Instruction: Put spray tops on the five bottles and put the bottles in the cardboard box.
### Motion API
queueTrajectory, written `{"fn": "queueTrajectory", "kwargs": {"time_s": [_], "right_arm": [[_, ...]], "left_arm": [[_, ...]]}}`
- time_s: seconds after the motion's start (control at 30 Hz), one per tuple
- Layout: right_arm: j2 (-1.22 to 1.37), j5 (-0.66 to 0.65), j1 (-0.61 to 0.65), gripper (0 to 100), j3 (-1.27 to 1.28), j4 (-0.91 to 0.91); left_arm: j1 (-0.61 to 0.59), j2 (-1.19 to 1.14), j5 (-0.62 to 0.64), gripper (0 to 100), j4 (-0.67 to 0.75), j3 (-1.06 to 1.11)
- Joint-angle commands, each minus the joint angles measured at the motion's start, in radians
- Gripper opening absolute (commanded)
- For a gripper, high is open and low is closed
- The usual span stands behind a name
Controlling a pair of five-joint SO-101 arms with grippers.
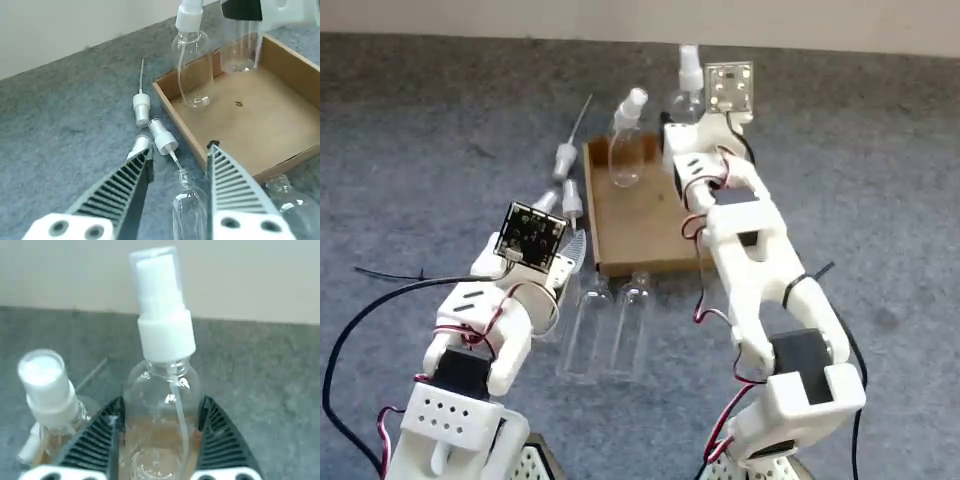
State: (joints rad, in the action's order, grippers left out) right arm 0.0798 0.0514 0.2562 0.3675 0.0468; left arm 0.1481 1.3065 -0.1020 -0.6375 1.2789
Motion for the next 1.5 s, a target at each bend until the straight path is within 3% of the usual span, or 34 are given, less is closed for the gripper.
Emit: {"fn": "queueTrajectory", "kwargs": {"time_s": [0.0, 0.27, 1.47], "right_arm": [[-0.013, -0.014, -0.012, 0.5, -0.053, -0.097], [0.030, -0.115, -0.008, 0.5, 0.035, -0.220], [0.143, -0.117, -0.021, 0.5, 0.125, -0.354]], "left_arm": [[-0.007, 0.005, 0.009, 16, 0.031, -0.005], [-0.007, 0.005, 0.009, 16, 0.031, -0.005], [-0.007, 0.005, 0.009, 16, 0.029, -0.004]]}}
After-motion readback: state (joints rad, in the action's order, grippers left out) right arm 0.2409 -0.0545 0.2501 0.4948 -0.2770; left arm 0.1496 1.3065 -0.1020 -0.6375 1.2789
